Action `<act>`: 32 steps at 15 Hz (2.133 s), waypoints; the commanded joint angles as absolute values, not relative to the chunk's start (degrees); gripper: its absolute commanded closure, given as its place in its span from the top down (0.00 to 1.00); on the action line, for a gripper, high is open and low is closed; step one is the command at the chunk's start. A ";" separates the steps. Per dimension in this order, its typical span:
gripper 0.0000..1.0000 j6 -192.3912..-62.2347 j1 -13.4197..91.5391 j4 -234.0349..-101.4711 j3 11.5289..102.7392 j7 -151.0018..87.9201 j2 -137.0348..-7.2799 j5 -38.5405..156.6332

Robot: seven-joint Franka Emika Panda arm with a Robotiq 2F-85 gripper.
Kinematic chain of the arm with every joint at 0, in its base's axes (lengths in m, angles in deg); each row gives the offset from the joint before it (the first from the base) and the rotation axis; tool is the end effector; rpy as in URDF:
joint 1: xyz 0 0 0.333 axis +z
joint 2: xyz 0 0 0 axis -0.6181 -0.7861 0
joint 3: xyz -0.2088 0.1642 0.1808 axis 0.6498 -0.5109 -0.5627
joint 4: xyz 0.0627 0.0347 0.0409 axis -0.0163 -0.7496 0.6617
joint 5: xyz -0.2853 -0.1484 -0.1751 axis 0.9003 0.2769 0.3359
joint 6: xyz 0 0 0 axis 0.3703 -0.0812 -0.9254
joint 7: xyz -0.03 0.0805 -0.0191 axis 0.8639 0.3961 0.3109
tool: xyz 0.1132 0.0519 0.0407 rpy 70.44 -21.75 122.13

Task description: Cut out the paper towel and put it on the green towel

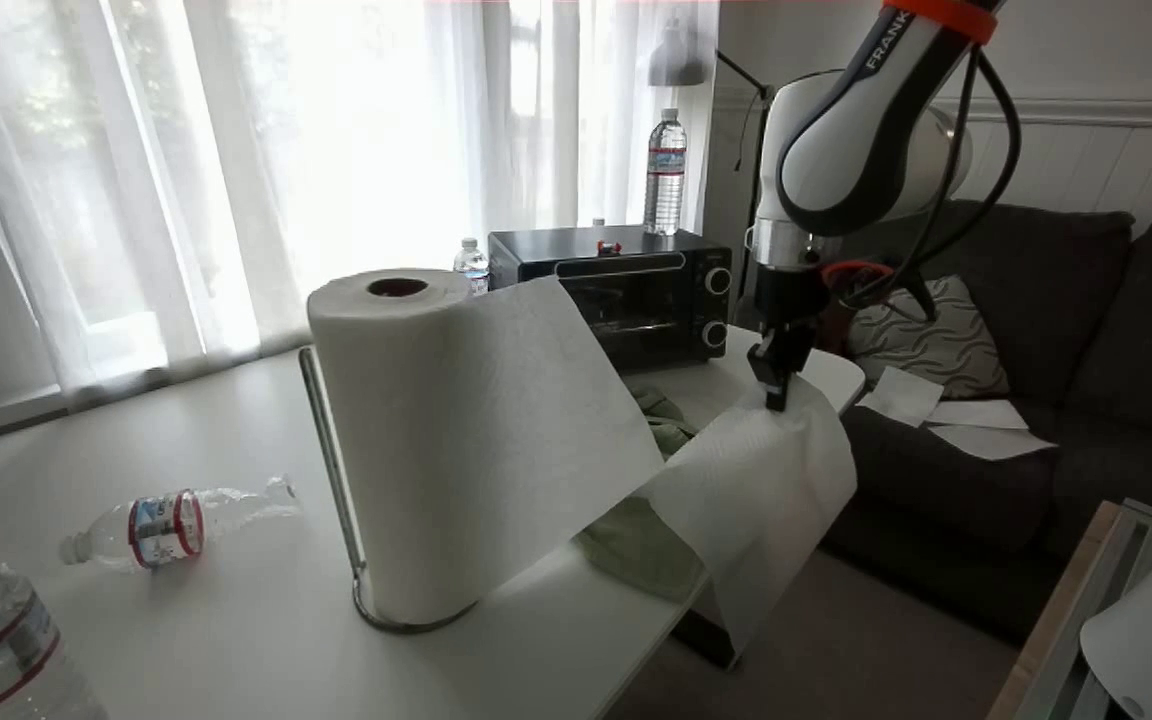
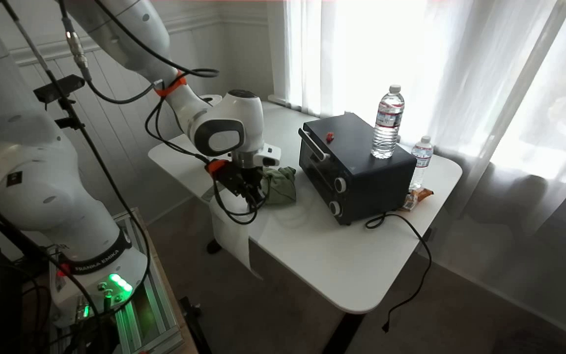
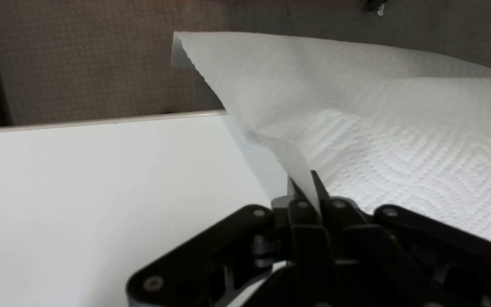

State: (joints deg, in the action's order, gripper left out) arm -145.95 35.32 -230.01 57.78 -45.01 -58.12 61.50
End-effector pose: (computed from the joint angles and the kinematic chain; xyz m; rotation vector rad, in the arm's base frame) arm 0.3861 -0.0490 0.2173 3.1023 0.1708 -0.1136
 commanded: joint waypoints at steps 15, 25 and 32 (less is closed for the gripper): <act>0.00 -145.65 25.18 -219.48 59.03 -54.08 -78.17 53.60; 0.00 -146.21 21.62 -221.12 62.14 -53.34 -79.36 52.94; 0.00 -148.16 19.27 -220.19 65.04 -51.50 -83.48 54.62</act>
State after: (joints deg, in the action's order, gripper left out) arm -146.83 19.62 -220.74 63.47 -53.60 -82.90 52.80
